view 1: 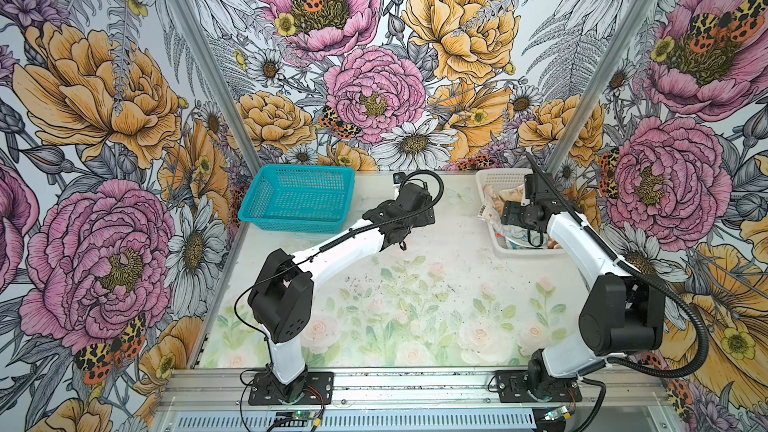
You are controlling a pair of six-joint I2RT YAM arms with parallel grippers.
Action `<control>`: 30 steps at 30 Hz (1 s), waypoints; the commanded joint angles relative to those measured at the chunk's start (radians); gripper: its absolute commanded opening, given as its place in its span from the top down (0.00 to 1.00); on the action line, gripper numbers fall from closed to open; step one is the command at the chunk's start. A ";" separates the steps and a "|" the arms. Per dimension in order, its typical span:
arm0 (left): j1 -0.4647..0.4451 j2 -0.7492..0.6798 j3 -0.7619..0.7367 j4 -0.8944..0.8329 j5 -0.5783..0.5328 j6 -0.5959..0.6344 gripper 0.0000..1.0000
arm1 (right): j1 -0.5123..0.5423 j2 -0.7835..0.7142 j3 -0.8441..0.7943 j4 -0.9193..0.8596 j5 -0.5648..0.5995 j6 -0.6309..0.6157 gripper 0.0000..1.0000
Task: Fold and stack the towels
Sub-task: 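Lower the right gripper into the white basket and pinch the cream RABBIT towel edge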
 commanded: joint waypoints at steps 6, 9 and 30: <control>-0.069 0.069 0.087 -0.035 -0.134 0.175 0.01 | -0.016 0.092 0.026 0.084 -0.244 0.092 0.31; -0.081 0.086 0.111 -0.037 -0.149 0.195 0.01 | -0.021 0.122 0.031 0.101 -0.270 0.106 0.39; -0.115 0.133 0.176 -0.086 -0.232 0.285 0.01 | -0.096 0.228 0.014 0.176 -0.293 0.131 0.99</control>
